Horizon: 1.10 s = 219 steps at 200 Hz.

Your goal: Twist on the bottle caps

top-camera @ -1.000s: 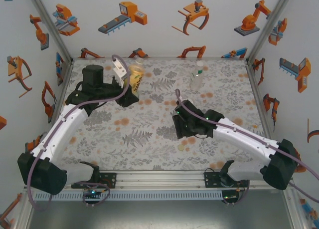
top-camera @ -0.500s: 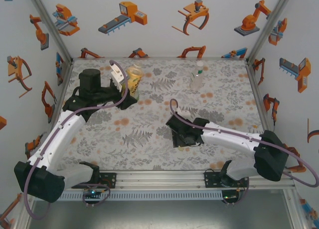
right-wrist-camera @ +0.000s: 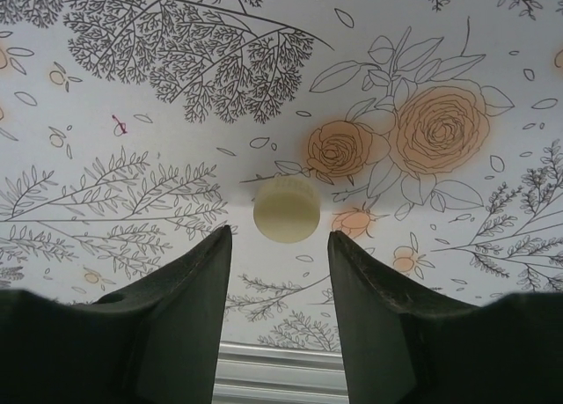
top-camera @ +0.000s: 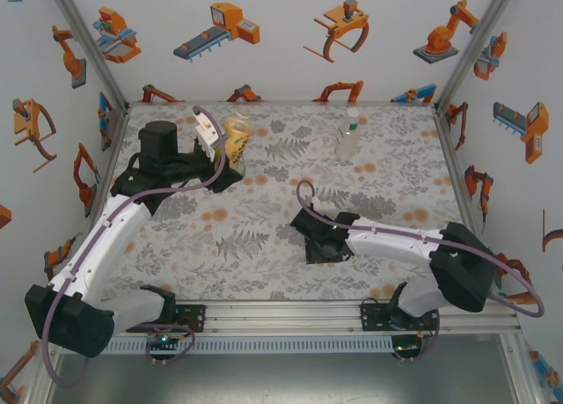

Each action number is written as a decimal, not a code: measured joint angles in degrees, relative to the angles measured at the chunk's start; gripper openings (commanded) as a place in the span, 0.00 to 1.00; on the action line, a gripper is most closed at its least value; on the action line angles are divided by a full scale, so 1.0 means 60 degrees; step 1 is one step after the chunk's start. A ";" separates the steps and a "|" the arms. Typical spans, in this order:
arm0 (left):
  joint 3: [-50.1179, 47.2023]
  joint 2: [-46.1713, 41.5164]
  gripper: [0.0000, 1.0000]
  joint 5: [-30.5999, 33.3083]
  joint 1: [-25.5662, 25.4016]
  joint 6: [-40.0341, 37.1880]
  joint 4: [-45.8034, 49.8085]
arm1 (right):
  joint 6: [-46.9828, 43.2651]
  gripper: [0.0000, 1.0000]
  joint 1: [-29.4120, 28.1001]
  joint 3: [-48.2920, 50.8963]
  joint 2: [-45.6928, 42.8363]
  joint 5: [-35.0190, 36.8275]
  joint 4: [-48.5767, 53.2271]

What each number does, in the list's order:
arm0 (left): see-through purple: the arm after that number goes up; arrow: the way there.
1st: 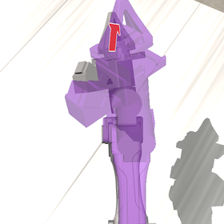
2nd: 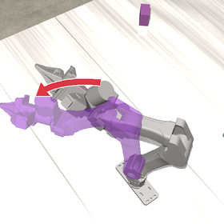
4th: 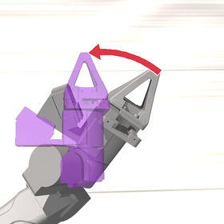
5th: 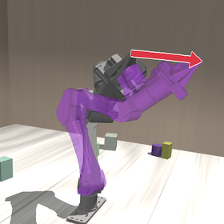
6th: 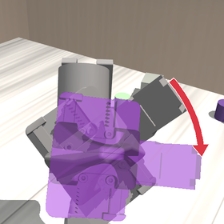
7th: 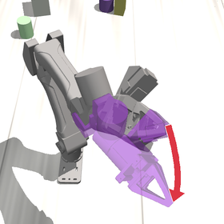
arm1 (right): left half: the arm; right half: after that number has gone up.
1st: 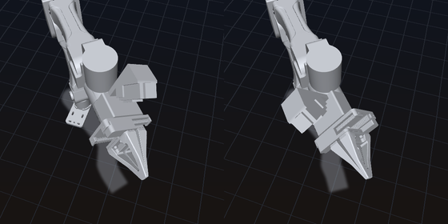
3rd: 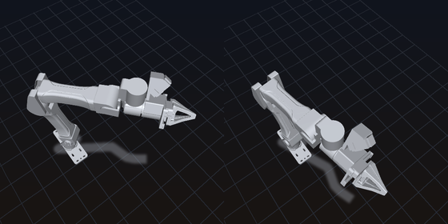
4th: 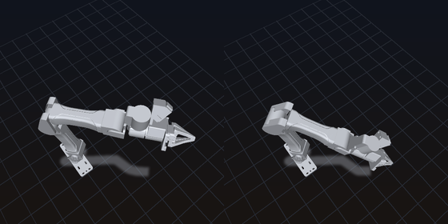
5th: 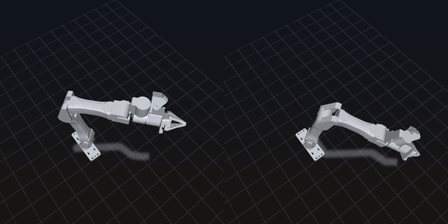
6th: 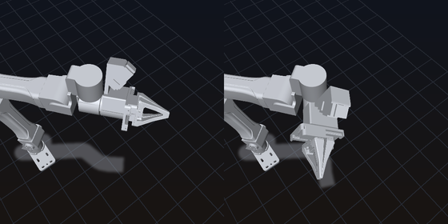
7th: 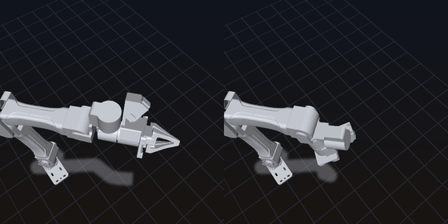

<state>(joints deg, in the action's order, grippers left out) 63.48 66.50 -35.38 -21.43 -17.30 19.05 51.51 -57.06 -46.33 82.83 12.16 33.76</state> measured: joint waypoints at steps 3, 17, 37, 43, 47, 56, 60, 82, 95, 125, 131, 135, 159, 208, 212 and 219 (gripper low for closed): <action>0.0000 0.0000 0.00 0.0000 0.0000 0.0000 0.0000 | -0.0004 0.46 0.0000 0.0000 0.0044 0.0000 -0.0011; 0.0000 0.0000 0.01 -0.0004 0.0000 0.0000 -0.0004 | -0.0004 0.45 0.0000 0.0000 0.0193 0.0047 -0.0036; 0.0000 0.0007 0.01 -0.0036 0.0000 0.0015 -0.0025 | -0.0004 0.44 0.0000 0.0000 0.0342 0.0138 -0.0047; 0.0000 0.0011 0.01 -0.0040 0.0000 0.0018 -0.0025 | -0.0004 0.43 0.0004 0.0000 0.0382 0.0142 -0.0073; 0.0000 0.0011 0.01 -0.0040 0.0000 0.0018 -0.0029 | -0.0004 0.43 0.0004 0.0000 0.0408 0.0146 -0.0098; 0.0000 0.0022 0.01 -0.0040 0.0000 0.0018 -0.0029 | -0.0004 0.43 0.0000 0.0000 0.0466 0.0164 -0.0142; 0.0000 0.0029 0.01 -0.0040 0.0000 0.0018 -0.0025 | -0.0004 0.43 0.0004 0.0000 0.0495 0.0168 -0.0171; 0.0000 0.0069 0.01 -0.0040 0.0000 0.0022 -0.0029 | -0.0004 0.43 0.0000 0.0004 0.0605 0.0204 -0.0266; 0.0000 0.0098 0.01 -0.0044 0.0000 0.0025 -0.0029 | -0.0004 0.42 0.0000 0.0007 0.0641 0.0211 -0.0299; 0.0000 0.0153 0.02 -0.0044 0.0000 0.0025 -0.0029 | -0.0004 0.41 -0.0007 0.0007 0.0641 0.0211 -0.0317; 0.0000 0.0153 0.02 -0.0044 0.0000 0.0025 -0.0029 | -0.0004 0.41 -0.0007 0.0007 0.0641 0.0211 -0.0317; 0.0000 0.0157 0.02 -0.0040 0.0000 0.0025 -0.0029 | -0.0004 0.41 -0.0007 0.0007 0.0641 0.0211 -0.0321; 0.0000 0.0164 0.02 -0.0044 0.0000 0.0025 -0.0029 | 0.0000 0.40 -0.0007 0.0018 0.0641 0.0211 -0.0350; 0.0000 0.0204 0.02 -0.0076 0.0000 0.0025 -0.0029 | 0.0000 0.40 -0.0007 0.0018 0.0641 0.0211 -0.0357; 0.0000 0.0208 0.02 -0.0076 0.0000 0.0025 -0.0029 | 0.0000 0.40 -0.0007 0.0018 0.0641 0.0211 -0.0353; 0.0000 0.0208 0.02 -0.0076 0.0000 0.0029 -0.0029 | 0.0000 0.40 -0.0007 0.0022 0.0641 0.0211 -0.0357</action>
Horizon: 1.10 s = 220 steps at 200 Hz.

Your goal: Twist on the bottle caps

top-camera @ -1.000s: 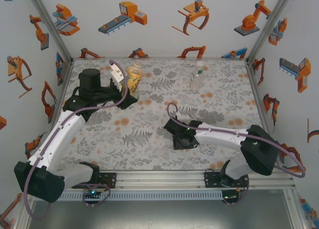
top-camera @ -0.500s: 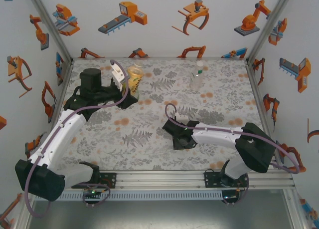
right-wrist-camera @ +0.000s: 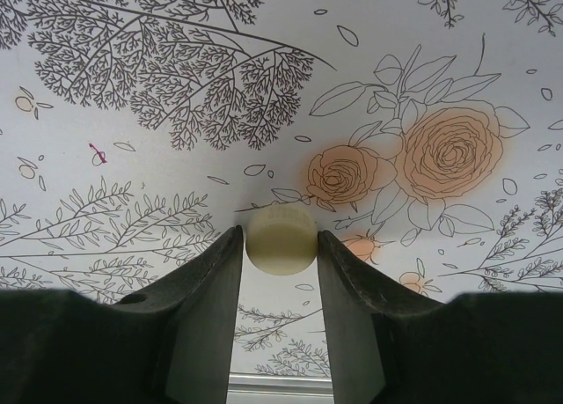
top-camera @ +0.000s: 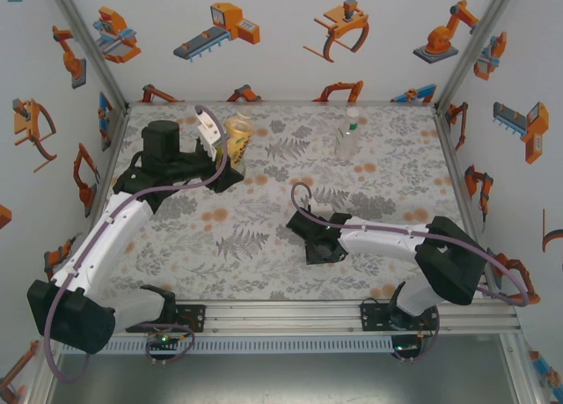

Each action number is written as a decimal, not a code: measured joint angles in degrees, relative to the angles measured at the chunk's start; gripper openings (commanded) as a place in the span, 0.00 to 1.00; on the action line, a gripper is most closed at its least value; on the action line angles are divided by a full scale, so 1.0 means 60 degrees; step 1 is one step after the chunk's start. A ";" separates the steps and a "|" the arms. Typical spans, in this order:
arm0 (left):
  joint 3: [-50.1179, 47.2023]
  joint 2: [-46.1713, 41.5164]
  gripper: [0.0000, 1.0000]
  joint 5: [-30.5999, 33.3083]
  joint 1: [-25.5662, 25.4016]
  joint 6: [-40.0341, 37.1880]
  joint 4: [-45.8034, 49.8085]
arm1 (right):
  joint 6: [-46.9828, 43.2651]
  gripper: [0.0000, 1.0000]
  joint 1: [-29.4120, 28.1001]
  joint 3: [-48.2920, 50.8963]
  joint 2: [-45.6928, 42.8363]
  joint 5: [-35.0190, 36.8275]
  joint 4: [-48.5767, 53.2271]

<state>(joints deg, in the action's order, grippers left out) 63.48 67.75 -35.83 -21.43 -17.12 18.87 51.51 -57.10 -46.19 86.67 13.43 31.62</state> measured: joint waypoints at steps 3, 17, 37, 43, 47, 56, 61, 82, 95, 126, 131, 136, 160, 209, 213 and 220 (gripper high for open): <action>0.0000 0.0004 0.02 0.0000 0.0000 0.0000 0.0000 | 0.0000 0.40 0.0000 0.0000 0.0000 0.0000 0.0000; 0.0000 0.0004 0.02 -0.0004 0.0000 0.0000 0.0000 | 0.0000 0.40 0.0000 0.0000 0.0000 0.0004 0.0004; 0.0000 0.0011 0.02 -0.0011 0.0000 0.0000 0.0000 | -0.0004 0.41 0.0000 0.0000 0.0000 0.0036 0.0007; 0.0000 0.0011 0.02 -0.0015 0.0000 0.0000 0.0000 | -0.0004 0.41 0.0000 0.0000 0.0000 0.0044 0.0007; 0.0000 0.0011 0.02 -0.0022 0.0000 0.0000 0.0000 | -0.0004 0.41 0.0000 0.0000 0.0000 0.0055 0.0011; 0.0000 0.0011 0.02 -0.0029 0.0000 0.0000 0.0000 | -0.0004 0.41 -0.0007 0.0000 0.0000 0.0073 0.0011; 0.0000 0.0011 0.02 -0.0029 0.0000 0.0000 0.0000 | -0.0007 0.41 -0.0011 0.0000 0.0000 0.0091 0.0011; 0.0000 0.0011 0.02 -0.0033 0.0000 0.0000 0.0000 | -0.0007 0.41 -0.0018 0.0000 0.0000 0.0146 0.0015; 0.0000 0.0015 0.02 -0.0033 0.0000 0.0000 0.0000 | -0.0011 0.41 -0.0025 0.0000 0.0000 0.0178 0.0015; 0.0000 0.0047 0.02 -0.0036 0.0000 0.0004 0.0000 | -0.0047 0.41 -0.0025 0.0000 0.0000 0.0208 0.0007; 0.0000 0.0055 0.02 -0.0040 0.0000 0.0000 0.0000 | -0.0055 0.41 -0.0025 0.0000 0.0000 0.0208 0.0007; 0.0000 0.0058 0.02 -0.0044 0.0000 0.0004 0.0000 | -0.0058 0.40 -0.0025 0.0000 0.0000 0.0208 0.0007; 0.0000 0.0062 0.02 -0.0084 0.0000 0.0004 -0.0004 | -0.0084 0.39 -0.0025 0.0000 0.0000 0.0204 0.0000; 0.0000 0.0066 0.02 -0.0189 0.0000 0.0000 0.0000 | -0.0135 0.29 -0.0025 -0.0004 -0.0004 0.0211 0.0004; 0.0000 0.0066 0.02 -0.0208 0.0000 -0.0004 0.0004 | -0.0157 0.28 -0.0025 -0.0004 -0.0004 0.0211 0.0004; 0.0000 0.0066 0.02 -0.0219 0.0000 -0.0007 0.0007 | -0.0171 0.27 -0.0025 -0.0004 -0.0015 0.0211 0.0004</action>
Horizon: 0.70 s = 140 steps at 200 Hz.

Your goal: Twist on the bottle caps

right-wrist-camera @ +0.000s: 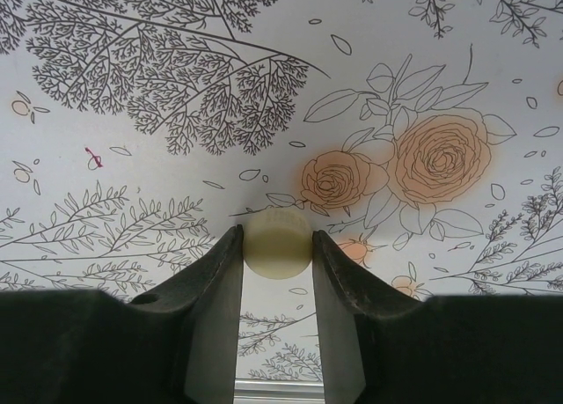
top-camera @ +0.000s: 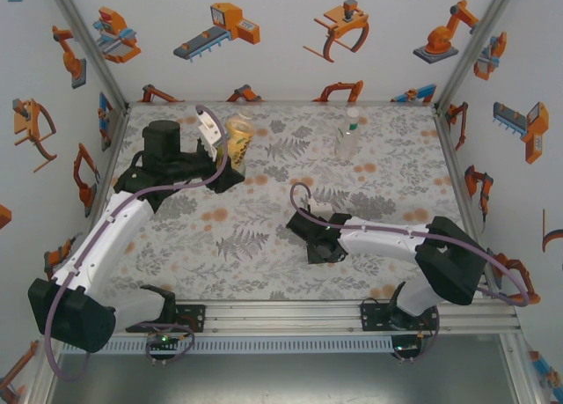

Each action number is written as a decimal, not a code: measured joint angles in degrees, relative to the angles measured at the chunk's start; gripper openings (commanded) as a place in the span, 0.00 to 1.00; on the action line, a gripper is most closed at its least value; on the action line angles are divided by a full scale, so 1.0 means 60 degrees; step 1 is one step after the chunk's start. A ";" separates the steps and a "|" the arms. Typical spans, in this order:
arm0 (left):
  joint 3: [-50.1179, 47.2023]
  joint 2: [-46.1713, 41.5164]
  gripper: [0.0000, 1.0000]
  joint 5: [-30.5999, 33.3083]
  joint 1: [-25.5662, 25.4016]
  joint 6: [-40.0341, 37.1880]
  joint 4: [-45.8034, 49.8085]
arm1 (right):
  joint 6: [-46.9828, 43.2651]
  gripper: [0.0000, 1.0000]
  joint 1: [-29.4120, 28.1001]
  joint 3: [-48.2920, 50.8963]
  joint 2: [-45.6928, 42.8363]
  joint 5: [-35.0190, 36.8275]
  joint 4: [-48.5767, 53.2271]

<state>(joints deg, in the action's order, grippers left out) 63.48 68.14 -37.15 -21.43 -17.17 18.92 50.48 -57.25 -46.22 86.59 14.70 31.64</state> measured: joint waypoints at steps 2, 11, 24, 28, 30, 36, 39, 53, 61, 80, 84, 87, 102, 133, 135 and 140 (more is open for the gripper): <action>0.0000 0.0000 0.02 -0.0004 -0.0004 -0.0004 0.0000 | -0.0007 0.27 0.0000 0.0000 -0.0007 0.0000 0.0000; 0.0000 0.0015 0.03 -0.0025 -0.0011 -0.0036 0.0015 | -0.0062 0.26 0.0000 0.0000 -0.0022 0.0018 0.0007; 0.0007 0.0051 0.03 -0.0029 -0.0062 -0.0153 0.0131 | -0.0175 0.25 0.0000 0.0000 -0.0087 0.0113 0.0076; 0.0018 0.0073 0.04 -0.0033 -0.0098 -0.0237 0.0226 | -0.0215 0.25 0.0004 0.0000 -0.0135 0.0146 0.0102; 0.0025 0.0084 0.04 -0.0033 -0.0113 -0.0266 0.0251 | -0.0255 0.25 0.0004 0.0000 -0.0164 0.0171 0.0106; 0.0047 0.0127 0.04 -0.0040 -0.0178 -0.0412 0.0404 | -0.0331 0.24 0.0018 -0.0004 -0.0251 0.0211 0.0120; 0.0066 0.0149 0.04 -0.0036 -0.0211 -0.0488 0.0488 | -0.0375 0.24 0.0029 -0.0004 -0.0306 0.0219 0.0120; 0.0157 0.0291 0.04 -0.0033 -0.0459 -0.0951 0.0943 | -0.0616 0.24 0.0135 -0.0025 -0.0616 0.0233 0.0135; 0.0189 0.0361 0.03 -0.0029 -0.0637 -0.1228 0.1173 | -0.0783 0.24 0.0244 -0.0055 -0.0809 0.0233 0.0135; 0.0219 0.0481 0.03 -0.0011 -0.1162 -0.1898 0.1745 | -0.1282 0.24 0.0608 -0.0120 -0.1348 0.0175 0.0040; 0.0219 0.0495 0.03 -0.0011 -0.1271 -0.2033 0.1854 | -0.1421 0.24 0.0721 -0.0142 -0.1497 0.0138 0.0007; 0.0219 0.0506 0.03 -0.0007 -0.1348 -0.2113 0.1938 | -0.1475 0.24 0.0772 -0.0153 -0.1566 0.0106 -0.0007; 0.0219 0.0535 0.03 0.0018 -0.1719 -0.2554 0.2320 | -0.1938 0.24 0.1242 -0.0226 -0.2047 -0.0157 -0.0175; 0.0219 0.0543 0.03 0.0656 -0.2339 -0.3319 0.2900 | -0.2845 0.24 0.2583 -0.0255 -0.3067 -0.1100 -0.0590; 0.0219 0.0546 0.04 0.0736 -0.2382 -0.3366 0.2929 | -0.2900 0.24 0.2677 -0.0255 -0.3147 -0.1180 -0.0616; 0.0219 0.0554 0.04 0.0925 -0.2484 -0.3472 0.3002 | -0.3038 0.23 0.2881 -0.0255 -0.3297 -0.1333 -0.0685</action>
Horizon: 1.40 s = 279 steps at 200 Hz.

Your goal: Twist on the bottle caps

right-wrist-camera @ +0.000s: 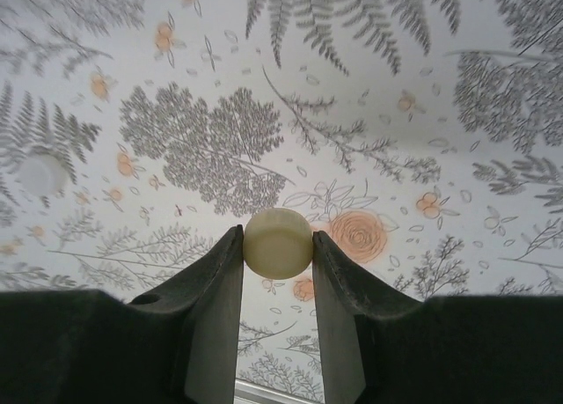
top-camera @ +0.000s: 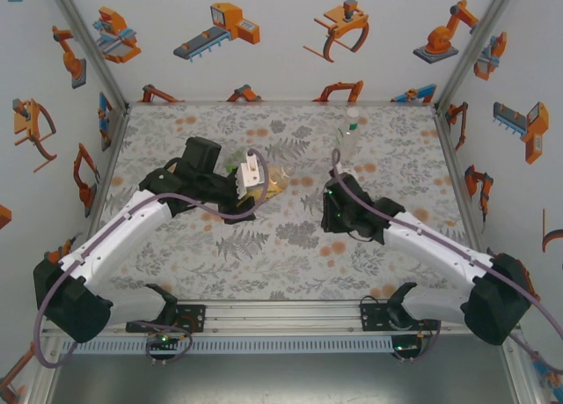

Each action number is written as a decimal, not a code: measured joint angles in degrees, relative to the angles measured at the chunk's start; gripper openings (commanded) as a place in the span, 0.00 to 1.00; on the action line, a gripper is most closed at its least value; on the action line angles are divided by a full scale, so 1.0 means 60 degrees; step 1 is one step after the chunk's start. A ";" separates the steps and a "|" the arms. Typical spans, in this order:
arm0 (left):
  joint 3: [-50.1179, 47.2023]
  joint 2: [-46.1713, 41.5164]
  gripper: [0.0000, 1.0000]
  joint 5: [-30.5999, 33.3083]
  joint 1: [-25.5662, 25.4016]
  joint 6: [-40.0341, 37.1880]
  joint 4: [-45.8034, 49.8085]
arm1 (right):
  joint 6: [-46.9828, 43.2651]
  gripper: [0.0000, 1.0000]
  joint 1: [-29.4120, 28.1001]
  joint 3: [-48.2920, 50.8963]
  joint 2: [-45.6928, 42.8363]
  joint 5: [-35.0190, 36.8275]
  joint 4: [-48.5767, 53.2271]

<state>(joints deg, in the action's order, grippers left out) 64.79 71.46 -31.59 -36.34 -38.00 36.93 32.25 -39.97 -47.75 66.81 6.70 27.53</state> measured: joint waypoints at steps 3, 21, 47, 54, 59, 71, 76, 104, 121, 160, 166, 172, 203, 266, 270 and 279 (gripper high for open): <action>0.0000 0.0004 0.03 0.0117 -0.0066 -0.0062 0.0036 | -0.0095 0.23 0.0124 0.0000 -0.0106 -0.0106 -0.0036; -0.0058 0.0040 0.03 0.0783 -0.0433 -0.0401 0.0226 | -0.0557 0.22 0.0630 0.0000 -0.0627 -0.0674 -0.0280; -0.0408 0.0040 0.03 0.1439 -0.0714 -0.0747 0.0280 | -0.1293 0.21 0.0849 -0.0004 -0.1293 -0.1534 -0.0572; -0.0532 0.0029 0.03 0.1577 -0.0743 -0.0820 0.0266 | -0.1486 0.21 0.0856 -0.0007 -0.1432 -0.1778 -0.0637; -0.0627 0.0007 0.03 0.1647 -0.0758 -0.0863 0.0244 | -0.1654 0.19 0.0856 -0.0015 -0.1545 -0.1993 -0.0692; -0.0900 -0.0095 0.03 0.1803 -0.0765 -0.0958 0.0168 | -0.2047 0.17 0.0856 -0.0051 -0.1770 -0.2463 -0.0798; -0.1013 -0.0160 0.03 0.1847 -0.0765 -0.0987 0.0127 | -0.2204 0.16 0.0856 -0.0069 -0.1861 -0.2656 -0.0852; -0.1268 -0.0510 0.03 0.1847 -0.0772 -0.1155 -0.0044 | -0.3326 0.15 0.0863 -0.0135 -0.2503 -0.3938 -0.1188; -0.1268 -0.0656 0.03 0.1756 -0.0772 -0.1235 -0.0138 | -0.4098 0.14 0.0871 -0.0149 -0.2867 -0.4801 -0.1410; -0.1268 -0.0769 0.03 0.1311 -0.0841 -0.1333 -0.0149 | -0.6164 0.14 0.0871 -0.0674 -0.3195 -0.6787 -0.1501; -0.1268 -0.0794 0.03 0.1235 -0.0871 -0.1337 -0.0149 | -0.6488 0.14 0.0871 -0.0794 -0.3191 -0.7031 -0.1494; -0.1268 -0.0831 0.03 0.1151 -0.0885 -0.1337 -0.0149 | -0.6856 0.14 0.0871 -0.0922 -0.3184 -0.7286 -0.1490; -0.1268 -0.1027 0.03 0.0831 -0.0965 -0.1341 -0.0149 | -0.8557 0.14 0.0871 -0.1468 -0.3122 -0.8291 -0.1413; -0.1268 -0.1115 0.03 0.0685 -0.1184 -0.1348 -0.0146 | -1.1708 0.15 0.0871 -0.2211 -0.2492 -0.9752 -0.0648; -0.1268 -0.1115 0.03 0.0685 -0.1195 -0.1351 -0.0146 | -1.1883 0.15 0.0871 -0.2255 -0.2459 -0.9806 -0.0586; -0.1268 -0.1115 0.03 0.0685 -0.1217 -0.1370 -0.0142 | -1.2276 0.15 0.0871 -0.2346 -0.2382 -0.9941 -0.0430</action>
<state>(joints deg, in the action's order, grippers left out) 57.19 64.77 -27.49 -43.64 -46.22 36.07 -41.41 -34.74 -61.82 52.51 -52.95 24.95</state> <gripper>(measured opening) 0.538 0.348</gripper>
